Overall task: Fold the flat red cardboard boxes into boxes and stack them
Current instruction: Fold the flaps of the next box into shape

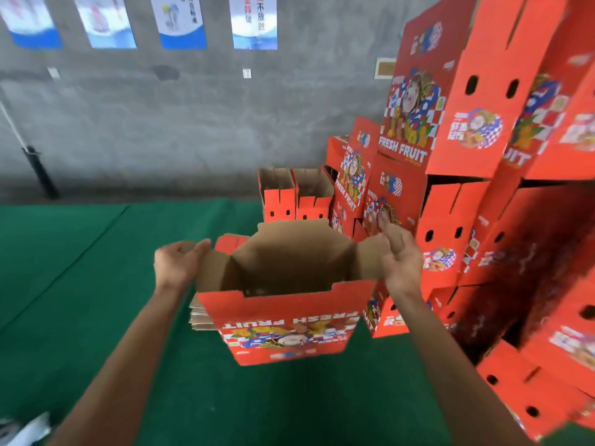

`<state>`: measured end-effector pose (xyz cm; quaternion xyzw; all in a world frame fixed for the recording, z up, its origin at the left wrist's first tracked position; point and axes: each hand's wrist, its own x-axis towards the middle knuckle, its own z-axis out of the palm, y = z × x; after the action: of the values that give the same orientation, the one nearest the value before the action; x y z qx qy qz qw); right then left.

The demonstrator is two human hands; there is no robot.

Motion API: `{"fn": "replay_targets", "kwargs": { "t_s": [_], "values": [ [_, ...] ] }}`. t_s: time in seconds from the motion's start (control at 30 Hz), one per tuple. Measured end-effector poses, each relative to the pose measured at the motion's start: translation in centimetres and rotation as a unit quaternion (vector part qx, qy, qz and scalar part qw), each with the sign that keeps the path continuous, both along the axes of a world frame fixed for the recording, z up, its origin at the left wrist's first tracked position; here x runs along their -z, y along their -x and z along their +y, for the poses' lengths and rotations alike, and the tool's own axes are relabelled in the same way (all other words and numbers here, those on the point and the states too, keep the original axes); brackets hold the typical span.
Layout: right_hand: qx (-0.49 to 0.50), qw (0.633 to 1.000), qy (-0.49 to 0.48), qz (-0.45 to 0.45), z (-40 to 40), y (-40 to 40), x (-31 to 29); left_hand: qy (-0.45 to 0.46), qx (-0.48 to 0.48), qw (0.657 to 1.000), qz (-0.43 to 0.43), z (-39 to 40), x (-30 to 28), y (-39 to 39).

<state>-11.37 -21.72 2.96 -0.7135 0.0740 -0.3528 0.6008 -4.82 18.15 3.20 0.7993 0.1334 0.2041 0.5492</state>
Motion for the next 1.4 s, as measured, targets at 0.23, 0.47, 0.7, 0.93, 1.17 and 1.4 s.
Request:
{"fn": "replay_targets", "kwargs": {
  "t_s": [0.23, 0.47, 0.7, 0.93, 1.17, 1.4],
  "values": [
    [-0.032, 0.992, -0.049, 0.108, -1.8, 6.0, 5.4, 0.186, -0.057, 0.973, 0.123, -1.6, 7.4, 4.9],
    [0.066, 0.983, -0.026, 0.171, -2.1, 8.1, 9.0, 0.321, -0.089, 0.931, 0.15, -3.1, 12.4, 6.4],
    [0.069, 0.916, 0.248, 0.308, -0.6, 10.1, 11.8, 0.004, -0.009, 1.0, -0.015, -3.1, 14.2, 9.1],
    [-0.053, 0.927, 0.133, 0.346, -0.5, 10.7, 11.2, -0.032, 0.166, 0.978, -0.12, -3.6, 13.1, 12.6],
    [0.033, 0.921, 0.153, 0.356, 0.0, 10.8, 11.3, 0.06, 0.366, 0.925, -0.082, -3.2, 13.9, 17.9],
    [0.026, 0.926, 0.113, 0.359, 0.0, 10.7, 11.2, 0.129, 0.337, 0.932, -0.025, -4.9, 11.6, 17.9]
  ]
}}
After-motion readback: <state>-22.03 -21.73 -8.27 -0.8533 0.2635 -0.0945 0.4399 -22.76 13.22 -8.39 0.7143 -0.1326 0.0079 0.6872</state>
